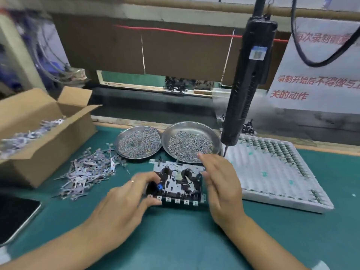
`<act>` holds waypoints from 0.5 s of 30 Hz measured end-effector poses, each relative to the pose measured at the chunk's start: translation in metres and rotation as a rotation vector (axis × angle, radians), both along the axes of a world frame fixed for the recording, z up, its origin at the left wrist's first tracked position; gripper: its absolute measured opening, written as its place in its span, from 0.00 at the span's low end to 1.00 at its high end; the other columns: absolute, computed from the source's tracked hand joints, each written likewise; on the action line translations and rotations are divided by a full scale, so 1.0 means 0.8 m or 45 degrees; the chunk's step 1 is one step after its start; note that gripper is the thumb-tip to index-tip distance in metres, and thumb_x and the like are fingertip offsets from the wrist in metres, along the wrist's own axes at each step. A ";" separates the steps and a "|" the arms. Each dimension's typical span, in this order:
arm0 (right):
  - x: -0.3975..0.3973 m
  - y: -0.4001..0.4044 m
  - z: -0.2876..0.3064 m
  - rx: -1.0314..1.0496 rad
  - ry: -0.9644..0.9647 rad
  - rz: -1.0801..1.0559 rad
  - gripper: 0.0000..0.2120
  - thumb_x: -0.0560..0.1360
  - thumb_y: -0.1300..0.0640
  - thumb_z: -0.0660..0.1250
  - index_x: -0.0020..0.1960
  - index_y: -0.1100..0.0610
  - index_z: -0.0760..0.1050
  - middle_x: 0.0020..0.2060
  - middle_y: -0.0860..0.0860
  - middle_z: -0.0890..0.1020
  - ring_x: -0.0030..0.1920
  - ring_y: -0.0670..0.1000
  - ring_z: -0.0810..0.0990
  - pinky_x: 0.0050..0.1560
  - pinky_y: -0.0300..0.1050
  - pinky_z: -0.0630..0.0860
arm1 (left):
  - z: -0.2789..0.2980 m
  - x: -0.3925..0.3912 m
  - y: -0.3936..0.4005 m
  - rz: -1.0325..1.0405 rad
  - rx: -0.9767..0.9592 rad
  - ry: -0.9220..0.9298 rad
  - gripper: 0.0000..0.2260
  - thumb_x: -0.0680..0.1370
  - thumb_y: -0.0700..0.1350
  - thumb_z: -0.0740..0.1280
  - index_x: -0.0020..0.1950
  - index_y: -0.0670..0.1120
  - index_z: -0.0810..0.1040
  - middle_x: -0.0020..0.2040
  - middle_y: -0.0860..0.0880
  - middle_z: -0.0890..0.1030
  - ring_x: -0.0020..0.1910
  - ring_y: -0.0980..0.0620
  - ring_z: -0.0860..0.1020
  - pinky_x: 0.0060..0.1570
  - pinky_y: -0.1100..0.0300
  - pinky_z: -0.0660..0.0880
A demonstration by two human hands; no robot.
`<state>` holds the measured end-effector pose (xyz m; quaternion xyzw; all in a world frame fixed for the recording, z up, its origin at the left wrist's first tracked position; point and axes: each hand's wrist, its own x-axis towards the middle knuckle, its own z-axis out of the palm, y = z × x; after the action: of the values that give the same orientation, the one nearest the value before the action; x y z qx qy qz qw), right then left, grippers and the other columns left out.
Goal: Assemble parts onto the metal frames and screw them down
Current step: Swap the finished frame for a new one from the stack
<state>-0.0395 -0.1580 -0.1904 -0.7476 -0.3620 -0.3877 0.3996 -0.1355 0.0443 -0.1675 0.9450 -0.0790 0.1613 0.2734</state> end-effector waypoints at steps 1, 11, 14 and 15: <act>-0.001 0.001 0.000 -0.084 -0.101 0.036 0.15 0.80 0.59 0.59 0.58 0.68 0.77 0.51 0.56 0.82 0.51 0.57 0.78 0.54 0.52 0.75 | -0.004 -0.004 0.001 0.001 0.076 -0.016 0.17 0.73 0.55 0.67 0.58 0.63 0.63 0.51 0.58 0.80 0.48 0.50 0.81 0.46 0.55 0.77; -0.009 0.005 -0.006 -0.881 -0.003 0.117 0.26 0.74 0.39 0.66 0.64 0.55 0.77 0.58 0.48 0.80 0.55 0.55 0.78 0.57 0.50 0.73 | -0.006 0.020 0.055 0.152 0.363 -0.221 0.19 0.76 0.59 0.59 0.56 0.48 0.79 0.52 0.53 0.80 0.48 0.53 0.79 0.47 0.59 0.73; -0.009 0.005 -0.006 -0.871 0.047 0.093 0.24 0.75 0.41 0.63 0.64 0.55 0.76 0.58 0.48 0.80 0.55 0.53 0.76 0.59 0.46 0.69 | -0.006 0.047 0.077 0.278 0.601 -0.192 0.13 0.73 0.52 0.70 0.51 0.44 0.83 0.47 0.47 0.83 0.46 0.42 0.80 0.49 0.52 0.64; -0.009 0.005 -0.006 -0.865 0.061 0.079 0.24 0.75 0.42 0.62 0.63 0.55 0.77 0.58 0.48 0.80 0.55 0.53 0.76 0.60 0.45 0.68 | -0.006 0.053 0.080 0.286 0.605 -0.166 0.11 0.71 0.49 0.74 0.49 0.44 0.84 0.46 0.47 0.83 0.45 0.42 0.80 0.48 0.53 0.61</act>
<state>-0.0465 -0.1542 -0.1951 -0.8356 -0.4835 -0.2149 0.1479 -0.0933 0.1082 -0.1724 0.9731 -0.0268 0.2282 0.0188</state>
